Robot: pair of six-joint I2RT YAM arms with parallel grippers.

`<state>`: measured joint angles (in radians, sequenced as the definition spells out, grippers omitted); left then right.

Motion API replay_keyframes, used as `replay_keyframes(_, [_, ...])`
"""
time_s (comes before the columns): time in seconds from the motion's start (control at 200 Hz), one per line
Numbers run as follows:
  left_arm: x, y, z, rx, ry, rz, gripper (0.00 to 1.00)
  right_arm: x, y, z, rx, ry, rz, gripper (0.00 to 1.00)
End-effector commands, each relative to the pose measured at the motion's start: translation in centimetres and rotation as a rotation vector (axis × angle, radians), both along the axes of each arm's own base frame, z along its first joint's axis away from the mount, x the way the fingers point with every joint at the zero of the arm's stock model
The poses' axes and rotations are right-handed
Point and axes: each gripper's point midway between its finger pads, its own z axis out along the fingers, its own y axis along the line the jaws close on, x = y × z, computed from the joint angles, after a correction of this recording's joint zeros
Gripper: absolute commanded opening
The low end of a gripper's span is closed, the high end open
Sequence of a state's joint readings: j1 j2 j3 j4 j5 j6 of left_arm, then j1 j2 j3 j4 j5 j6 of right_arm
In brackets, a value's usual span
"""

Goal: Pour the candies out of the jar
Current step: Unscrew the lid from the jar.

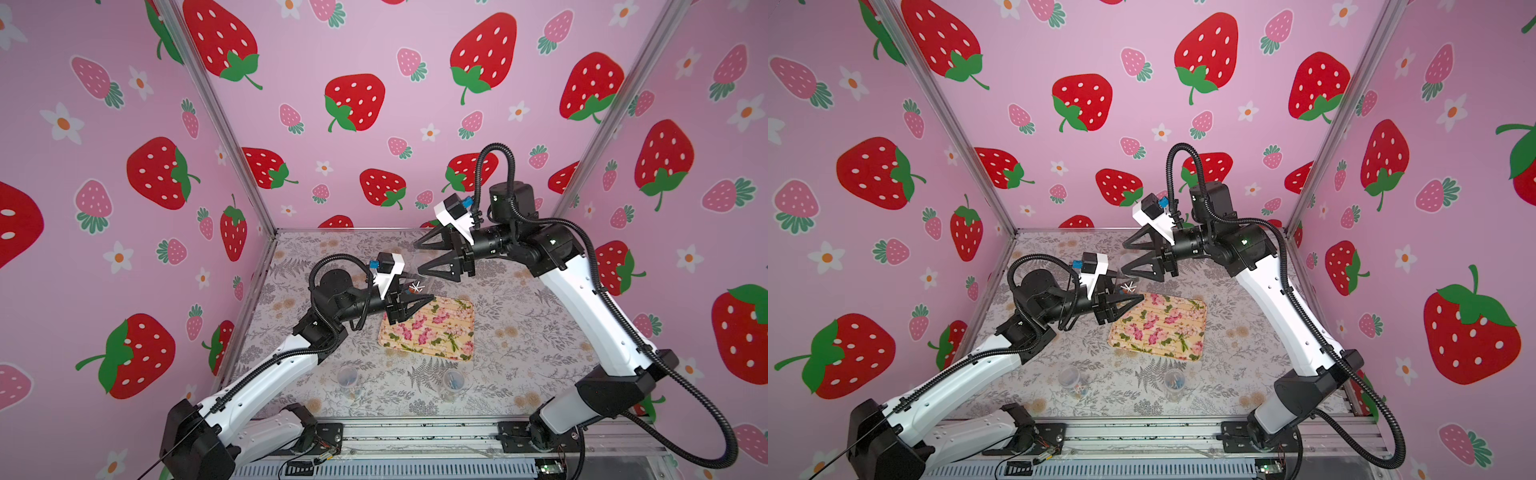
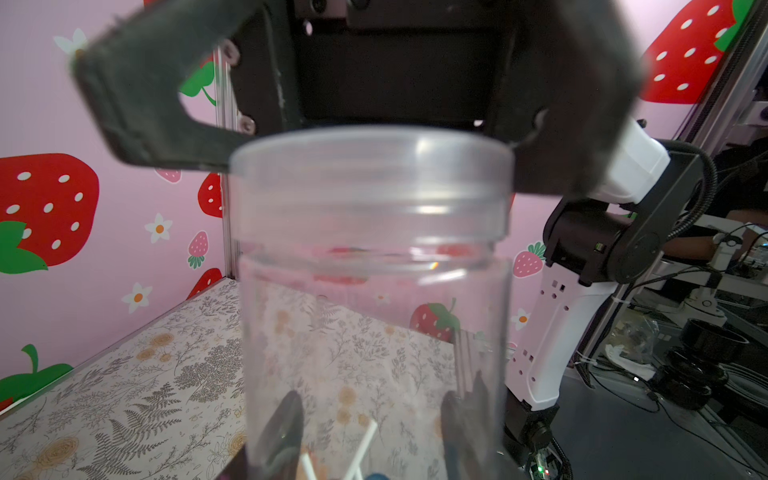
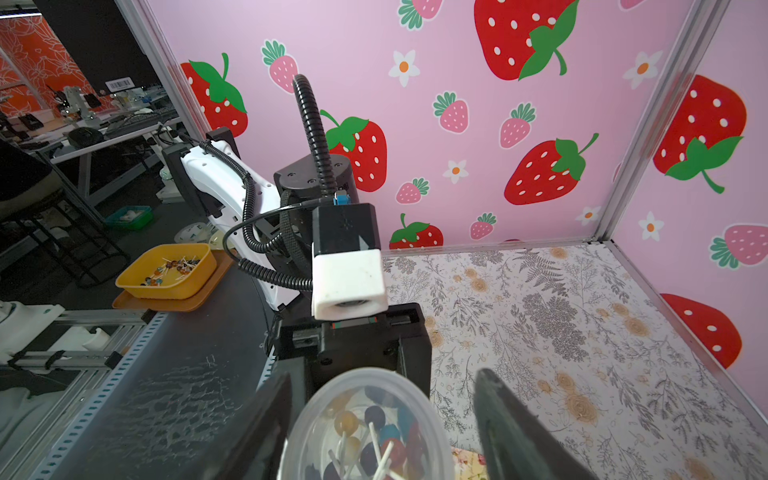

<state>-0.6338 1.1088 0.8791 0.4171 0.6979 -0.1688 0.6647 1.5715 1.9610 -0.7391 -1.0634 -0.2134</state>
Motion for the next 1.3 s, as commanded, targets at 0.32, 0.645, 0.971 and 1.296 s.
replay_keyframes(0.32, [1.0, 0.3, -0.3, 0.012, -0.043, 0.07, 0.46, 3.4, -3.3, 4.9, 0.03, 0.109, -0.482, 0.97])
replay_keyframes(0.645, [2.0, 0.3, -0.7, 0.033, -0.064, 0.115, 0.46, 4.5, -4.0, -0.2, -0.077, 0.296, -0.772, 0.96])
replay_keyframes(0.971, [2.4, 0.1, -1.6, 0.054, -0.056, 0.119, 0.46, 3.8, -1.2, -1.9, -0.121, 0.321, -0.745, 0.94])
replay_keyframes(1.296, [2.5, 0.1, -1.7, 0.058, -0.054, 0.119, 0.46, 3.5, 0.0, -3.0, -0.15, 0.328, -0.713, 0.76])
